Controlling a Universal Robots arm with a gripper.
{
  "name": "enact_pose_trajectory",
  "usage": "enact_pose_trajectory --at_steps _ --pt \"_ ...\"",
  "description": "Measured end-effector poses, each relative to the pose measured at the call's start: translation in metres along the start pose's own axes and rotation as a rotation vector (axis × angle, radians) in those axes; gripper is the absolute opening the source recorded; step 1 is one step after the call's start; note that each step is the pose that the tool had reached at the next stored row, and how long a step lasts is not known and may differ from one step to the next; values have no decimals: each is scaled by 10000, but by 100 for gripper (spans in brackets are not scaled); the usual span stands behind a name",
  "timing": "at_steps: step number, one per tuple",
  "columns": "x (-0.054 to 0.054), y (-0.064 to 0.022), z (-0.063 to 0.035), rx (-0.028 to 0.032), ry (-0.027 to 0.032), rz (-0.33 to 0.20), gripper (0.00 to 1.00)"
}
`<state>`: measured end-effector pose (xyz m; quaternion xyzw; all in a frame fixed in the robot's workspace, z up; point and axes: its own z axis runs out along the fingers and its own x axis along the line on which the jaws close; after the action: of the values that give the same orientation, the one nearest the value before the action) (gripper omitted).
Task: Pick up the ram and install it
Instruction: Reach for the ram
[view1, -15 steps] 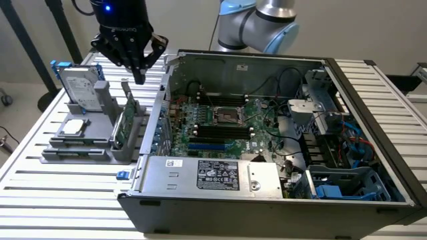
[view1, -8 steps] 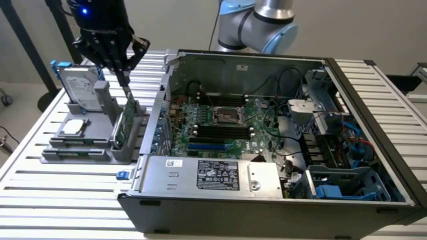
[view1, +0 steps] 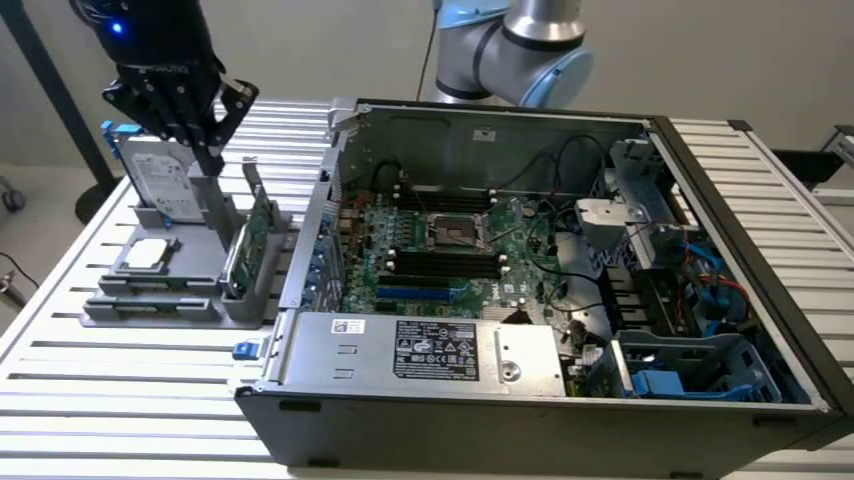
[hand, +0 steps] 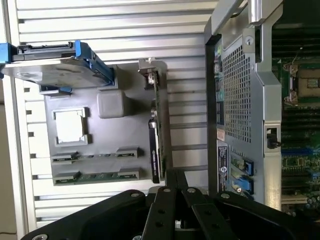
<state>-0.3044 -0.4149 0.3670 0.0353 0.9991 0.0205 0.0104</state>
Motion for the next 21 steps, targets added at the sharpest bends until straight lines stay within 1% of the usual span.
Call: enact_pose_trajectory --at_steps 6,7,18,21 --pt "271 -21 43 57 -5 -1 11" --pt "366 -29 61 83 -7 -2 11" --pt "866 -68 154 212 -16 -4 11" --pt "1003 -79 180 238 -17 -6 11"
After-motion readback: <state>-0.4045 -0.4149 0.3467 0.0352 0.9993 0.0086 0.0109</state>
